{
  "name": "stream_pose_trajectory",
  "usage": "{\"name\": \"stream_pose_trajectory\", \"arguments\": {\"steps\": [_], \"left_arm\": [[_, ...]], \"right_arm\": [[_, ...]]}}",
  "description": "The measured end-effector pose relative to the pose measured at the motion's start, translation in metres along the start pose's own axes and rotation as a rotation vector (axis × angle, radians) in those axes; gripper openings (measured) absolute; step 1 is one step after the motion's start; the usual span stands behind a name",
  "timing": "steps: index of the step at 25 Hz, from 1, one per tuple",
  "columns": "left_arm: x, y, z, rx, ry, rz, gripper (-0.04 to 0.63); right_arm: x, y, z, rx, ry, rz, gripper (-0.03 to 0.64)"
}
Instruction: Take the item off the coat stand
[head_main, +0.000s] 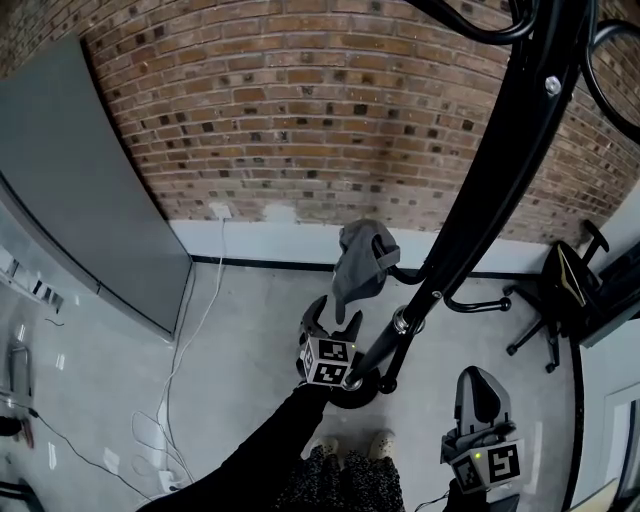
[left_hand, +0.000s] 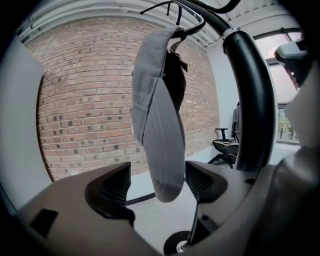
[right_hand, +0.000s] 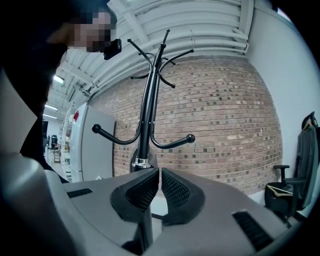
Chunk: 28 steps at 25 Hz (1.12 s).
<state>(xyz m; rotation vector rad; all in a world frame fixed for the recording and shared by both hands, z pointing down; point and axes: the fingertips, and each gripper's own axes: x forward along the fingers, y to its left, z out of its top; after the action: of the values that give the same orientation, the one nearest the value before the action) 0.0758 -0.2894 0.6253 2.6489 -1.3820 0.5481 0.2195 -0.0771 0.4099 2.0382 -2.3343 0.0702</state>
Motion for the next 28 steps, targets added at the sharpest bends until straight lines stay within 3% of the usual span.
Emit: {"name": "stream_pose_trajectory", "arguments": {"steps": [4, 8, 13, 21, 28], "left_arm": [[0.006, 0.007, 0.010, 0.001, -0.012, 0.019, 0.314], [0.009, 0.018, 0.009, -0.003, 0.008, 0.055, 0.162], [0.008, 0.027, 0.011, -0.045, 0.010, 0.080, 0.049], [0.008, 0.040, 0.017, -0.121, 0.000, 0.080, 0.043], [0.003, 0.052, 0.041, -0.142, -0.023, 0.077, 0.043]], "right_arm": [[0.003, 0.003, -0.005, 0.009, 0.024, 0.019, 0.011], [0.004, 0.001, -0.006, 0.003, 0.021, 0.026, 0.011], [0.005, -0.001, -0.007, 0.012, 0.035, 0.026, 0.011], [0.013, -0.002, -0.006, -0.008, 0.036, 0.023, 0.011], [0.021, 0.002, 0.001, -0.009, 0.031, 0.029, 0.011]]}}
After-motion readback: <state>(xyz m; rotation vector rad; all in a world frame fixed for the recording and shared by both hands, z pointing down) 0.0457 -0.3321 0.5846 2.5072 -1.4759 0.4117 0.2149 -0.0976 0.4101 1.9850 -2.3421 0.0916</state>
